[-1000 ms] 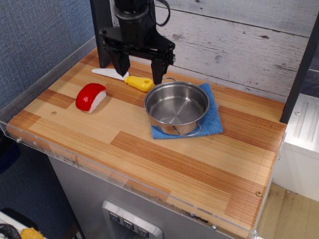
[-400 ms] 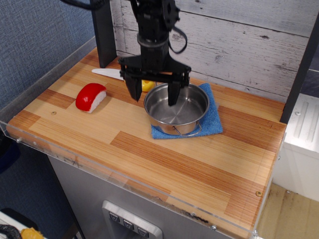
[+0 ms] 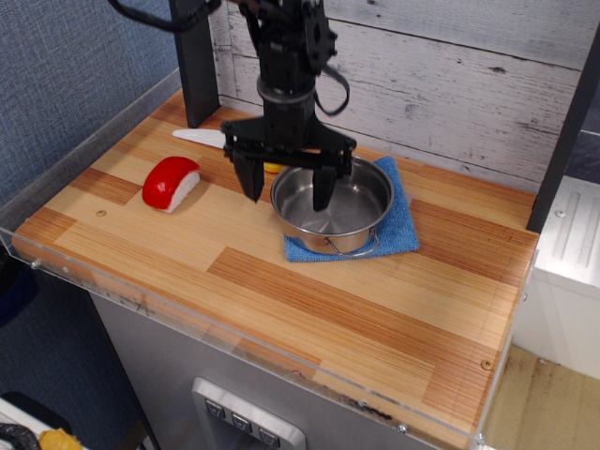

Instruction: Move the silver pot between the sushi and the blue rag.

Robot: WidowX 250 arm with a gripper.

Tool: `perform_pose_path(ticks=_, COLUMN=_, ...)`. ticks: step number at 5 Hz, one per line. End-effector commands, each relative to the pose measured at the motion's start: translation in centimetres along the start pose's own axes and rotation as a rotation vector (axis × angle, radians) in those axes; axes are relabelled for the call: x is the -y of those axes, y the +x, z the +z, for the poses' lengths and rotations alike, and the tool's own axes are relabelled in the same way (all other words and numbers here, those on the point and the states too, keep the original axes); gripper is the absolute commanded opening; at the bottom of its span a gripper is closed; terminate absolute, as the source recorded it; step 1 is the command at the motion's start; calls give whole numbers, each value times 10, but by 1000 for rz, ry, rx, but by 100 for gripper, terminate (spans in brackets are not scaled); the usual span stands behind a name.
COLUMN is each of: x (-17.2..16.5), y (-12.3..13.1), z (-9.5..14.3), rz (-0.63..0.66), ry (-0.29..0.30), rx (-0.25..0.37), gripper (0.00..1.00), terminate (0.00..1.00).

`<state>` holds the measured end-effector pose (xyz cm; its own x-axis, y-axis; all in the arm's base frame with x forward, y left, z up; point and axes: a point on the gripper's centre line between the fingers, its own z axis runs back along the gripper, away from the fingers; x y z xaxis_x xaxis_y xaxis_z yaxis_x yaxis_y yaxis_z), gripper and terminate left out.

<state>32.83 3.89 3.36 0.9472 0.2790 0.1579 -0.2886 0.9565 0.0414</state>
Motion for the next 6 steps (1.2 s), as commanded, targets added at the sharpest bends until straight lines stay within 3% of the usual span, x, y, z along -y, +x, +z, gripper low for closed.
perform_pose_path(ticks=1, x=1, y=4, z=5, rz=4, ry=10, rx=30, gripper=0, terminate=0)
perform_pose_path(ticks=4, x=-1, y=-1, z=7, rz=11, ry=34, rx=44, gripper=0, terminate=0)
perform_pose_path(ticks=6, x=6, y=-1, z=20, rz=-15, ry=-16, rx=67, gripper=0, terminate=0)
